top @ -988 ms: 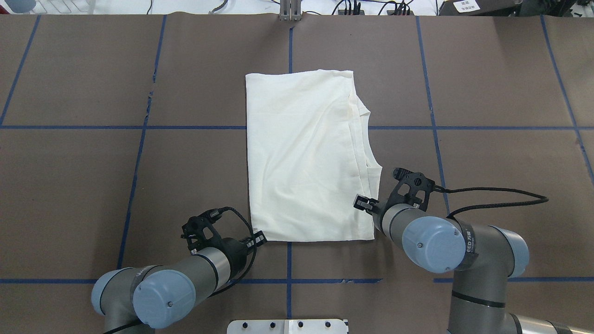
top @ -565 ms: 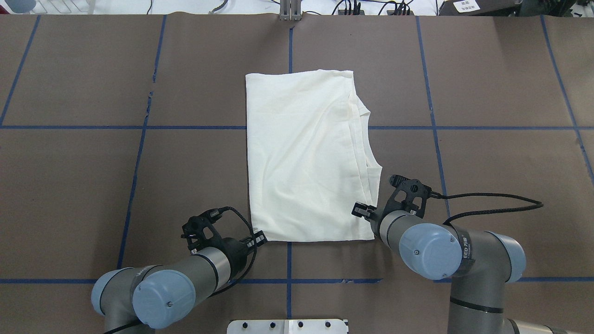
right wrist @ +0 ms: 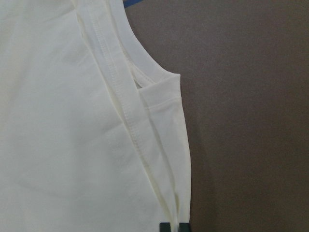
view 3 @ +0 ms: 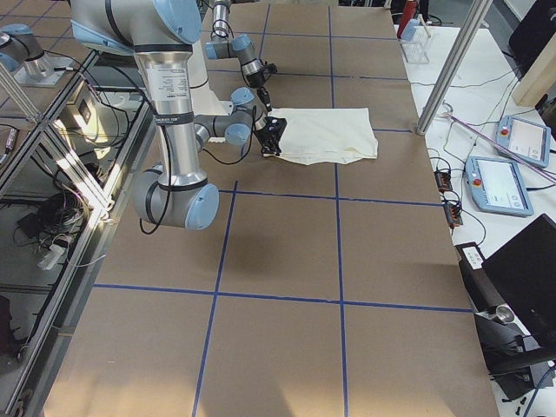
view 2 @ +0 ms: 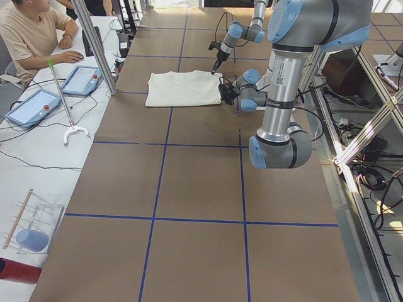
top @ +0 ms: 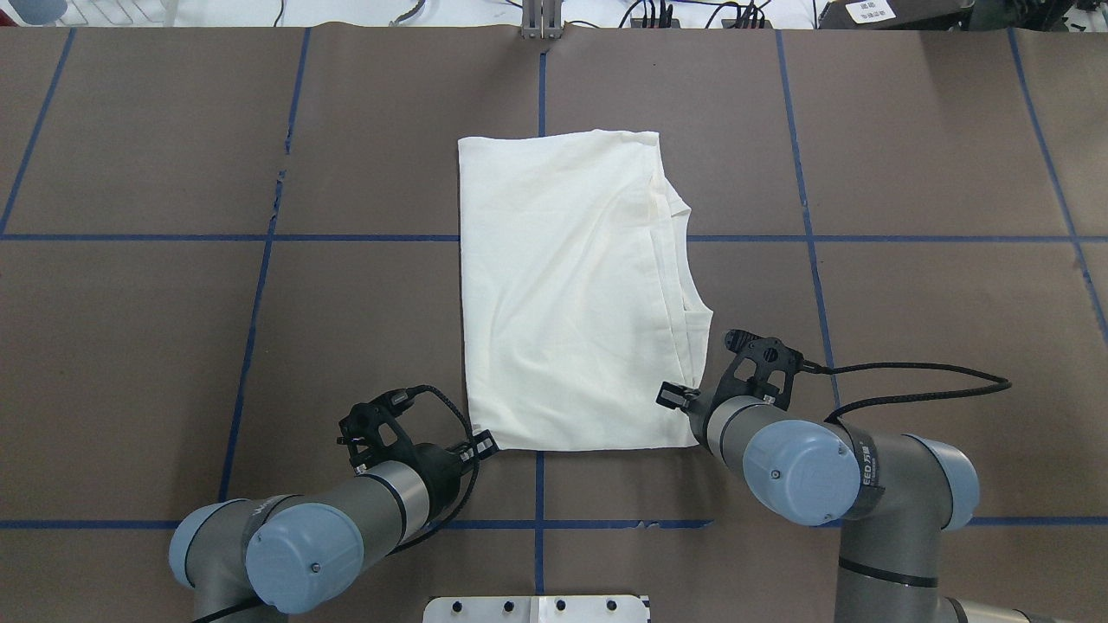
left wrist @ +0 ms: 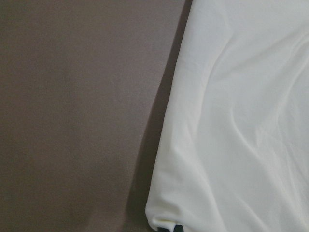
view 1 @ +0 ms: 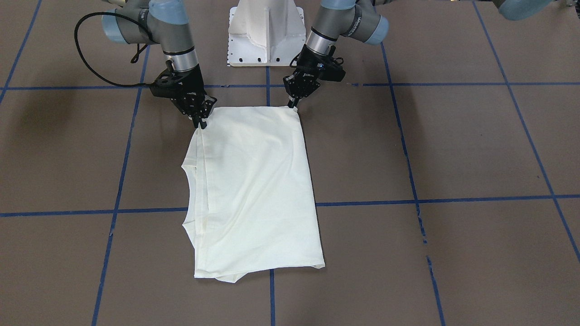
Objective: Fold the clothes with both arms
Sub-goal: 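Lower both grippers to the shirt's near corners and close on the fabric, then lift the near edge with both grippers and fold it toward the far edge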
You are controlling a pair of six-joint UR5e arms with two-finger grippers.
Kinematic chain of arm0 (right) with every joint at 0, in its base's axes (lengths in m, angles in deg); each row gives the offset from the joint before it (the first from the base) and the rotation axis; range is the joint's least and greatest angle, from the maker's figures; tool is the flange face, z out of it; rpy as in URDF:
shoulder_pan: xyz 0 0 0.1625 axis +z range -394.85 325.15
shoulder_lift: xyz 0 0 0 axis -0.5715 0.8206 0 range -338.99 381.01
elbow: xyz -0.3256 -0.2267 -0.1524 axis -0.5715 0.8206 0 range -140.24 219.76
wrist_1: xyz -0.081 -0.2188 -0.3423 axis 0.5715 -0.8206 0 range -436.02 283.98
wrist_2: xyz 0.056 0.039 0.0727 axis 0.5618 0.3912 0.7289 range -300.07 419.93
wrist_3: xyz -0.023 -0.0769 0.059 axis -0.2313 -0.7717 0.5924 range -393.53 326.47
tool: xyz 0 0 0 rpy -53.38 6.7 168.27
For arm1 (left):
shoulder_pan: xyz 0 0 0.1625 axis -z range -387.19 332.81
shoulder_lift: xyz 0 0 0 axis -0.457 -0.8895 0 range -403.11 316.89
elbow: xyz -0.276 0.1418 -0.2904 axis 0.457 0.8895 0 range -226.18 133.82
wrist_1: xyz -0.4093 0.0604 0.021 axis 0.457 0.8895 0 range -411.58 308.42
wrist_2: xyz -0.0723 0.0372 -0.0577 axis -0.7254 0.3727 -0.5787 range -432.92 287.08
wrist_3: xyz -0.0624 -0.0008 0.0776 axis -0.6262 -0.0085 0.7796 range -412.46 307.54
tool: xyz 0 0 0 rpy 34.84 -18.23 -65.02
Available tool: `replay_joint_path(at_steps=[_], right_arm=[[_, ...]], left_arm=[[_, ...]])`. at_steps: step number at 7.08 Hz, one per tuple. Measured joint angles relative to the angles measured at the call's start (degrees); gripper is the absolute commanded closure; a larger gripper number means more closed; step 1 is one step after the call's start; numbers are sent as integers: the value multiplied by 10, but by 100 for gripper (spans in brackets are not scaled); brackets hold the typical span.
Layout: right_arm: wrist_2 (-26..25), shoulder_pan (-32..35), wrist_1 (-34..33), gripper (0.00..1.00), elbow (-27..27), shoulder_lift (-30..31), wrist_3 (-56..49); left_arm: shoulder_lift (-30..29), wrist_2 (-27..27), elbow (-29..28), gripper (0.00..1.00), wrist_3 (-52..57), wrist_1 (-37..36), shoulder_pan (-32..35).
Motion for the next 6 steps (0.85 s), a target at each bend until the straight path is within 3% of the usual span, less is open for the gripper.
replay_joint_path(at_steps=[3,4,6], right_arm=[[0,-1,-1,100,-10,3,0],[3,-1,-17,100,-39,7,0],[26,-12,-116,100,-159,11,18]], left_arm=[[0,-2,9,100,9,-6,0],[1,-7,40,100,32,-32,1],[0,-55,173,100,63,-158,4]])
